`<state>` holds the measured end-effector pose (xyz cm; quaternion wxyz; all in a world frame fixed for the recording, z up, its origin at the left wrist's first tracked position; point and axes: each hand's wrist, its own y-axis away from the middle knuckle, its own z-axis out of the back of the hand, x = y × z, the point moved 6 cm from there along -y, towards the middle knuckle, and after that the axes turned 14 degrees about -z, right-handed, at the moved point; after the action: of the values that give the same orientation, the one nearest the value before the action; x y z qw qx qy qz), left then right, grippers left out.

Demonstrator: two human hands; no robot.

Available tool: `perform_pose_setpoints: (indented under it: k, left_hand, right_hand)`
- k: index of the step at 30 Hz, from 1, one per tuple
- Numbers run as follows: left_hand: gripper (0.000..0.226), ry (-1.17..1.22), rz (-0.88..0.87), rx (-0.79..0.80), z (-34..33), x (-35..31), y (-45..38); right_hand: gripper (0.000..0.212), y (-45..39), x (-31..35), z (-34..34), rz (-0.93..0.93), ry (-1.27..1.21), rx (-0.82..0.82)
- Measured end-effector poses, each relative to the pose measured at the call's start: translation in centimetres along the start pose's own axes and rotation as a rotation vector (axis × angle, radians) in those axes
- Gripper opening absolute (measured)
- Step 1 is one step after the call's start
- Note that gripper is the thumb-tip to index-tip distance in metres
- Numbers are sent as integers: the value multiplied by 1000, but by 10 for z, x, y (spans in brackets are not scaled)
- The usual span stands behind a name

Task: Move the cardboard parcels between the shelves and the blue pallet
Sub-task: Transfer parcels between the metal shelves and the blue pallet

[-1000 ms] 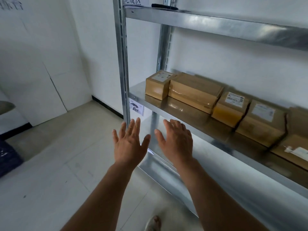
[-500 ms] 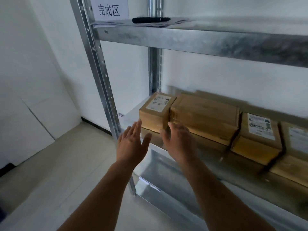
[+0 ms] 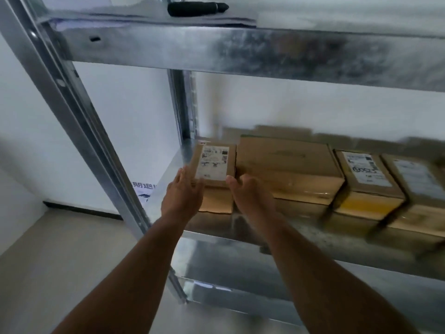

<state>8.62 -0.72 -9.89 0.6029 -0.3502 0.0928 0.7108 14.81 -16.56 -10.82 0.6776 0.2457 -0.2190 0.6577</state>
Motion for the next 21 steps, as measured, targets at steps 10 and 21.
perform_pose_setpoints:
  k: [10,21]
  left_hand:
    - [39,586,194,206,-13,39,-11]
    - [50,706,-112,122,10,17,47]
  right_hand:
    - [37,8,2,-34,-234,-414,309]
    - [63,64,-4,-20,-37,-486,336]
